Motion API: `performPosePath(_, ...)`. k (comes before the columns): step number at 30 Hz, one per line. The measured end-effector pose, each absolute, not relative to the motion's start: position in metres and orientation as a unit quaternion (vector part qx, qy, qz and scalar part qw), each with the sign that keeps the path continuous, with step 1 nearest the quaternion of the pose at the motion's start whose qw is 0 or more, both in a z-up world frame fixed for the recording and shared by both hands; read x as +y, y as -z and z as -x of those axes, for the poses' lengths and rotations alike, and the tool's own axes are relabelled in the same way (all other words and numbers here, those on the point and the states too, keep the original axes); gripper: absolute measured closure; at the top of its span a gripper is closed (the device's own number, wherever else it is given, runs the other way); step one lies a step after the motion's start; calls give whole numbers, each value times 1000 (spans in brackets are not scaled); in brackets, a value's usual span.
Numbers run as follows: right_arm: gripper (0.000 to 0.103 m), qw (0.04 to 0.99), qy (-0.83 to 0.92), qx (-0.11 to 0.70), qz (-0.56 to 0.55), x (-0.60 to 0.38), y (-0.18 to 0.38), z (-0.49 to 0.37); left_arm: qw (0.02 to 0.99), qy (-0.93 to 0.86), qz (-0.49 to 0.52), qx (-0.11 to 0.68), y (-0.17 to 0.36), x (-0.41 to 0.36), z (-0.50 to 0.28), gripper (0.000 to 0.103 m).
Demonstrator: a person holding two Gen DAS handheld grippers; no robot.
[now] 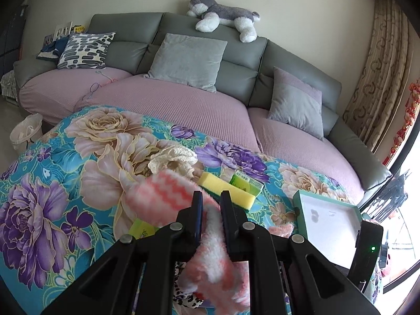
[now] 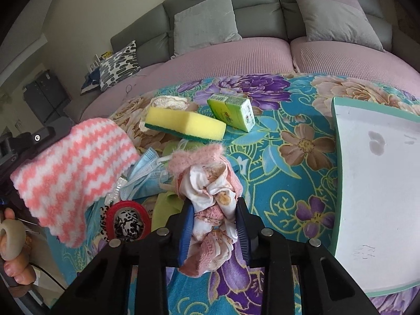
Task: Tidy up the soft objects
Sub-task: 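Lift the pink striped towel and pink floral cloth toward the white tray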
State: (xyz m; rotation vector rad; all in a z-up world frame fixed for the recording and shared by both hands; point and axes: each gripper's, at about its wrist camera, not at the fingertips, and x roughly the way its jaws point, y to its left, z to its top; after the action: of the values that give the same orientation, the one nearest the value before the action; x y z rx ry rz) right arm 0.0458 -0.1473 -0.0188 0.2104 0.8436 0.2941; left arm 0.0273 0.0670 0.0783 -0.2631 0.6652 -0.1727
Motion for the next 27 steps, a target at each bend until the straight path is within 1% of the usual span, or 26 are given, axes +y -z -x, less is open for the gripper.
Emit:
performPosePath(7,70,906,-133,386,-111,-164,5,-37,934,102,119,320,-84,52,-24,89)
performPosePath(14,70,906,-120,389,-118,-174,7,-37,919,64,98,377,-58,51,-38,89)
performPosePath(17,70,905,-117,391,-116,-175,8,-38,915,55,86,390,-51,51,-40,88)
performPosePath(18,70,905,-117,392,-115,-174,8,-38,913,56,82,395,-49,49,-41,81)
performPosePath(19,70,905,-116,392,-113,-174,8,-37,911,56,75,402,-45,46,-42,69)
performPosePath(21,70,906,-115,391,-110,-174,7,-37,908,55,65,411,-41,42,-43,55)
performPosePath(27,70,906,-109,394,-107,-175,7,-36,897,43,32,438,-27,34,-47,51)
